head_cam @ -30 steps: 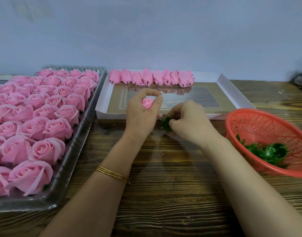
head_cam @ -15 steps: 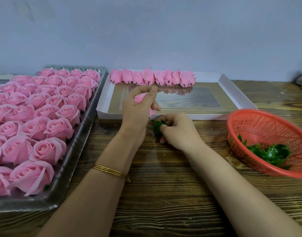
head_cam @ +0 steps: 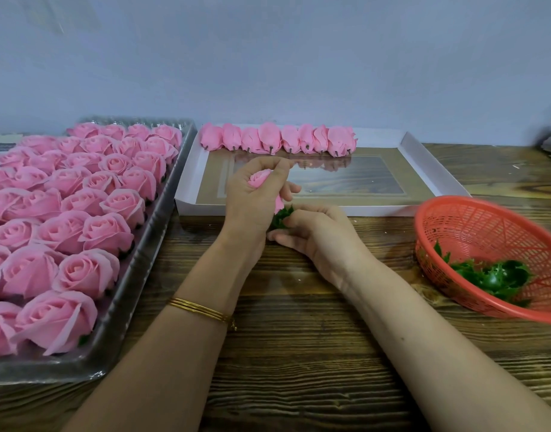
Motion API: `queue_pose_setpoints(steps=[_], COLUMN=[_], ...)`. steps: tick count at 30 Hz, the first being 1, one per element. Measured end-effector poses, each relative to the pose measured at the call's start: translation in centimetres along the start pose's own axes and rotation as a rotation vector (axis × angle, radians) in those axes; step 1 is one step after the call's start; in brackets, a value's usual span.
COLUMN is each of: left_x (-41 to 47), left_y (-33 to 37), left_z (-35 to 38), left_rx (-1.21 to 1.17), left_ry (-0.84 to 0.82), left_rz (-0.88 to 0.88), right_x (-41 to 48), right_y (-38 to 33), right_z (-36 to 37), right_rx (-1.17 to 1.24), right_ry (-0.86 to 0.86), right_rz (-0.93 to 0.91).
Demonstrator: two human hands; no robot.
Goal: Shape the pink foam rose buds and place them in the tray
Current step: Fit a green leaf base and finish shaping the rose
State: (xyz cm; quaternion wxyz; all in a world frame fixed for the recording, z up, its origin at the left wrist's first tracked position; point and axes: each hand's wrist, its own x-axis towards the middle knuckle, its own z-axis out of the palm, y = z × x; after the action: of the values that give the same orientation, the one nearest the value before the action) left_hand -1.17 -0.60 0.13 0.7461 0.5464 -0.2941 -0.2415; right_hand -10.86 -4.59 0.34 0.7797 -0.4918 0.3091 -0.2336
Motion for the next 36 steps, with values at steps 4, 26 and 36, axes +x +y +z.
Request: queue_pose_setpoints(steps=[4, 26, 36], left_x=[0.0, 0.0, 0.1], left_y=[-0.1, -0.2, -0.3], left_z=[0.0, 0.0, 0.0], left_rx=[0.012, -0.029, 0.000], left_ry=[-0.025, -0.042, -0.060], left_rz=[0.017, -0.024, -0.012], right_x=[0.0, 0.0, 0.0], right_y=[0.1, 0.8, 0.9], right_z=[-0.2, -0.9, -0.9], right_rx=[-0.090, -0.068, 0.004], right_ry=[-0.008, -0.033, -0.043], right_rz=[-0.035, -0.188, -0.179])
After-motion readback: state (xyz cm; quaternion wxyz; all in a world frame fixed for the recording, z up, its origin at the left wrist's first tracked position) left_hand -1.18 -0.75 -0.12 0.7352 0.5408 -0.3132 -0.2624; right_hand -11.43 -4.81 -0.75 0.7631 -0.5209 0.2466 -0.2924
